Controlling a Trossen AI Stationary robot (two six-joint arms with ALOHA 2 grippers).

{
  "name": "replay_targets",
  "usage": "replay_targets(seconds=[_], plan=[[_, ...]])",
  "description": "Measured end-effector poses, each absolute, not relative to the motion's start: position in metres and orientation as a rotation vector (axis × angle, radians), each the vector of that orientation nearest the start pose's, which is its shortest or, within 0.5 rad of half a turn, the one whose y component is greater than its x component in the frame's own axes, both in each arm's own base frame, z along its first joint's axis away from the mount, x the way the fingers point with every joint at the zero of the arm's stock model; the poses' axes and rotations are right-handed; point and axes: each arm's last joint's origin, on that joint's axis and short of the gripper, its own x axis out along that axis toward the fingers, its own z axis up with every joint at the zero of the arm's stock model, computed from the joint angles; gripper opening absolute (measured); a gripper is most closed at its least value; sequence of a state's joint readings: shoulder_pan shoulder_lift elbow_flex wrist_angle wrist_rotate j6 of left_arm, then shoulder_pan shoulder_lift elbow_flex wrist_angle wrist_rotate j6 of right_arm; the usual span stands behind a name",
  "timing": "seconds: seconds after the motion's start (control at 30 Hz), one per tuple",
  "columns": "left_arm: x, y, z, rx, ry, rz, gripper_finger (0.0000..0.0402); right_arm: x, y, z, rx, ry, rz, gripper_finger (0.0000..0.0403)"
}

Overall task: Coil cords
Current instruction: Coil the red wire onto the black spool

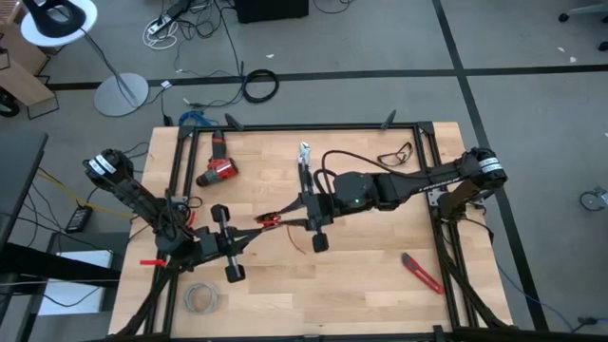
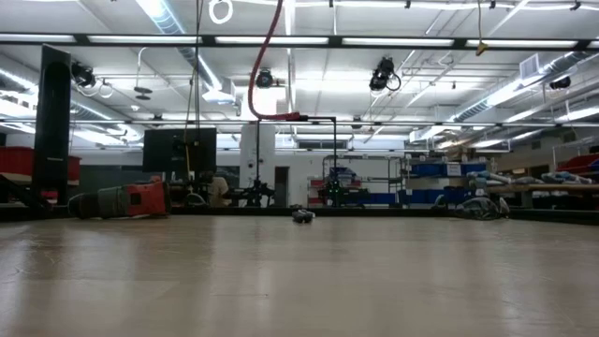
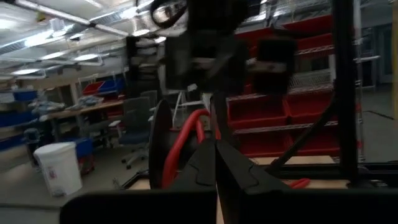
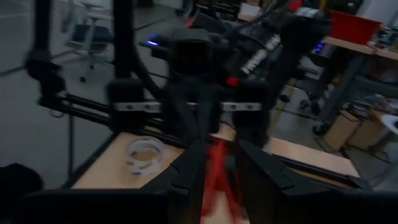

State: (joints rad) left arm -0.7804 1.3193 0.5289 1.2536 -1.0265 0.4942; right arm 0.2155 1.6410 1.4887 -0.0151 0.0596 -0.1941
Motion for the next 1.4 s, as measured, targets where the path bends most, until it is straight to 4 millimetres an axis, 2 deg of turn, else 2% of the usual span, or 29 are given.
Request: replay_targets(seconds=[0.67,1.17,1.3,1.4], plan=[[0.189,-0.156,0.265,0.123,-0.249,0.248,0.0000,0.381,0.063,0.365,-0.143,0.217,0.169,0.0087],[0.193,-0.152,0.268,0.118,-0.285,0.225,0.0000,0.381,0.064,0.365,-0.143,0.211,0.225,0.0085],[0.194,-0.150,0.268,0.122,-0.290,0.222,0.0000,0.382,0.064,0.366,-0.152,0.201,0.226,0.0069],[0.194,-0.151,0.268,0.123,-0.293,0.215,0.0000,0.382,0.064,0.366,-0.171,0.195,0.227,0.0040]])
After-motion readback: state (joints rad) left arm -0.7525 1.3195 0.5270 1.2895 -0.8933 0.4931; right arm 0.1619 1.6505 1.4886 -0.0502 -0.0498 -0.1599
